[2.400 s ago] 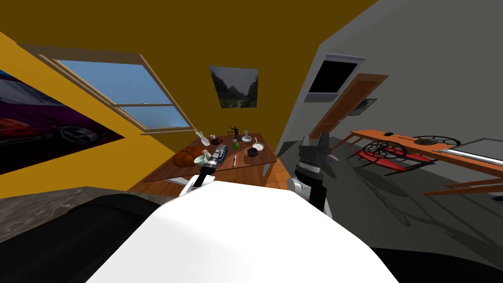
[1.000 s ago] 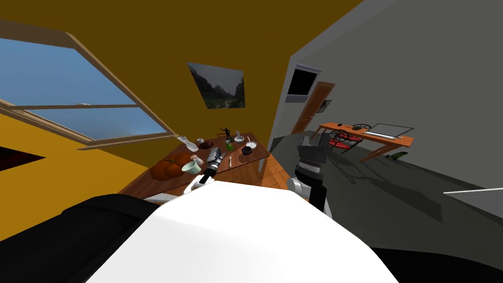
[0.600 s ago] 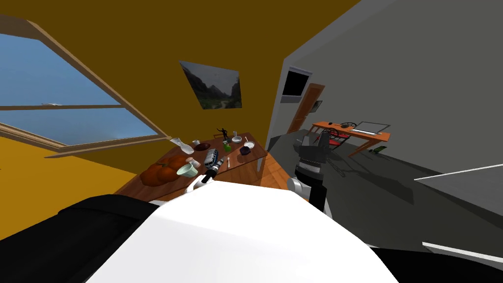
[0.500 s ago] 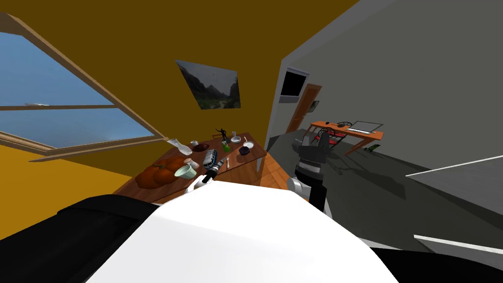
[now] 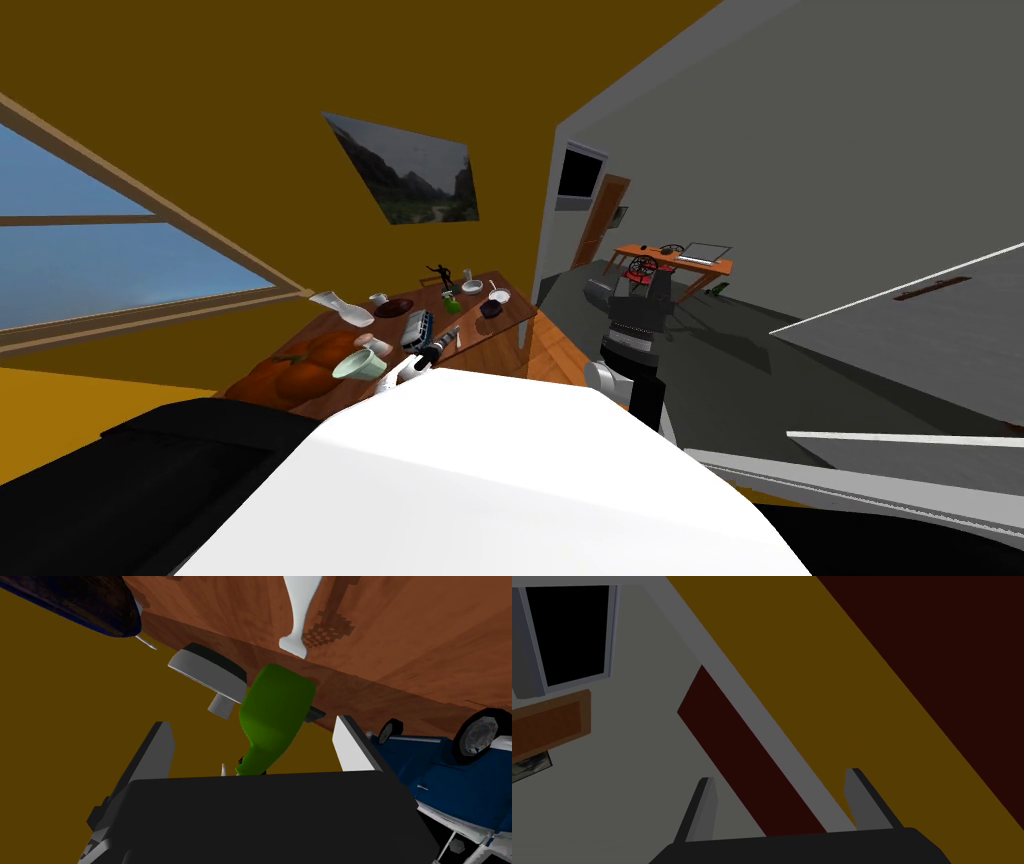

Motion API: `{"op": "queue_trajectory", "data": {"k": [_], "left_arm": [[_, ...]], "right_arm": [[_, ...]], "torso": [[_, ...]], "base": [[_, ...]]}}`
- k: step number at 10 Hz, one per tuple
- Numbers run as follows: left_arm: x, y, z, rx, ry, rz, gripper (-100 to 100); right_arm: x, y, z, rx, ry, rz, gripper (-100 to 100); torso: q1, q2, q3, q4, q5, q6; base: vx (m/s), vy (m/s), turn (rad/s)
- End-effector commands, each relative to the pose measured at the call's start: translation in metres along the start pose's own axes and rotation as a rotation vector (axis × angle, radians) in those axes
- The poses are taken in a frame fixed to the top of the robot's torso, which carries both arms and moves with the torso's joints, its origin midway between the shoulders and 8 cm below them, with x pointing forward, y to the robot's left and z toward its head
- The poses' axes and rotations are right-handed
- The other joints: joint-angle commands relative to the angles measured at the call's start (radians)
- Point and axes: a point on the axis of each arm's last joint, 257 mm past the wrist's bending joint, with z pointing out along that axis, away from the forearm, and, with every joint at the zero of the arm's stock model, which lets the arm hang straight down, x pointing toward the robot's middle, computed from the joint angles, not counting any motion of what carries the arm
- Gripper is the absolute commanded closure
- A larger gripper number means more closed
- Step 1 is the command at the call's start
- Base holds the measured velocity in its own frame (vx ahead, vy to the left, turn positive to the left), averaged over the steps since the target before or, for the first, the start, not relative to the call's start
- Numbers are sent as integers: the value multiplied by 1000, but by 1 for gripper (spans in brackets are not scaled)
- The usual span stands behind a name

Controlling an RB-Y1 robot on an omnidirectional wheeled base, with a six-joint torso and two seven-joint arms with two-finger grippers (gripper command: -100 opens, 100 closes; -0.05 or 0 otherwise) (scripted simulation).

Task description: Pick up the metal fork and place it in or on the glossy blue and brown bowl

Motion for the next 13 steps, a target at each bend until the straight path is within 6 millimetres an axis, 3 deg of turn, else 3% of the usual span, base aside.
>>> {"op": "queue_trajectory", "data": {"k": [1, 10, 11, 12, 13], "left_arm": [[5, 15, 5, -36, 32, 50, -100], [30, 79, 11, -164, 166, 265, -100], [26, 75, 12, -156, 155, 253, -100], [27, 76, 12, -157, 157, 255, 0], [29, 76, 16, -159, 153, 253, -100]], "right_arm": [[0, 0, 0, 0, 0, 0, 0], [0, 0, 0, 0, 0, 0, 0], [0, 0, 0, 0, 0, 0, 0], [0, 0, 0, 0, 0, 0, 0], [0, 0, 0, 0, 0, 0, 0]], "torso": [[0, 0, 0, 0, 0, 0], [-1, -1, -1, 0, 0, -1], [-1, -1, 0, 0, 0, -1], [-1, 0, 0, 0, 0, -1], [-2, 1, 1, 0, 0, -1]], "base": [[33, 16, -135], [40, 12, -78], [17, 6, -9], [0, 0, 0], [10, 16, -23]]}}
